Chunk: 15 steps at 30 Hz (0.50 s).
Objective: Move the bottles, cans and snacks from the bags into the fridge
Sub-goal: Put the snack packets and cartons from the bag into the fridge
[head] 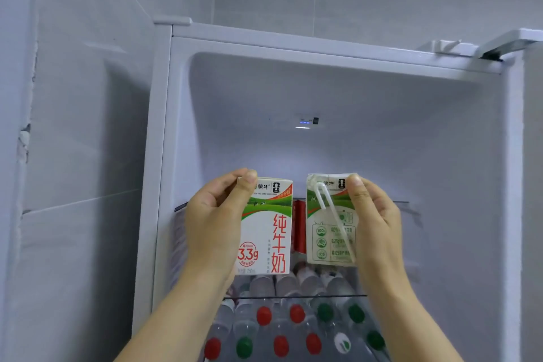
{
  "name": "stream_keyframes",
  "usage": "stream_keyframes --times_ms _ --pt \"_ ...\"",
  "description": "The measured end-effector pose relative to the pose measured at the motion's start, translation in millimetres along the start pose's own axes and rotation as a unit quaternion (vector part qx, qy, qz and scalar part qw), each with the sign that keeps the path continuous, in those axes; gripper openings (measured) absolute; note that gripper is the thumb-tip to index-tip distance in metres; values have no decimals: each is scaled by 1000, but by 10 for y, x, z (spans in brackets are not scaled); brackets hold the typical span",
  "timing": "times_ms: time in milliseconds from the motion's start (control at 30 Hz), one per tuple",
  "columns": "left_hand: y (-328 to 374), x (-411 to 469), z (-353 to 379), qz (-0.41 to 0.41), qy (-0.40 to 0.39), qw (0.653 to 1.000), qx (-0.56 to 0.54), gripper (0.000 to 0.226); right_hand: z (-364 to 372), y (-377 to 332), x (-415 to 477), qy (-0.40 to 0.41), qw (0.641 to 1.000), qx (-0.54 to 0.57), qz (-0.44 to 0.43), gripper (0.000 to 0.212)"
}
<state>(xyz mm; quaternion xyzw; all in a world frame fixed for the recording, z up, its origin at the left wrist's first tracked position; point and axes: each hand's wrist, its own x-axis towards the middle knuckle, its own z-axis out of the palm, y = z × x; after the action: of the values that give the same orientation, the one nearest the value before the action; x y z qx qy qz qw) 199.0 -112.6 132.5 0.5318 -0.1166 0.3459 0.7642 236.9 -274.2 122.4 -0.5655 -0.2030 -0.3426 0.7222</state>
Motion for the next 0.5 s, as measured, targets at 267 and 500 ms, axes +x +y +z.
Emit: stream_keyframes --times_ms 267,500 --pt "-250 633 129 26 -6 999 -46 7 263 321 517 1 1000 16 -7 40" --pt "-351 963 277 57 20 997 -55 9 376 497 974 -12 999 33 -20 36"
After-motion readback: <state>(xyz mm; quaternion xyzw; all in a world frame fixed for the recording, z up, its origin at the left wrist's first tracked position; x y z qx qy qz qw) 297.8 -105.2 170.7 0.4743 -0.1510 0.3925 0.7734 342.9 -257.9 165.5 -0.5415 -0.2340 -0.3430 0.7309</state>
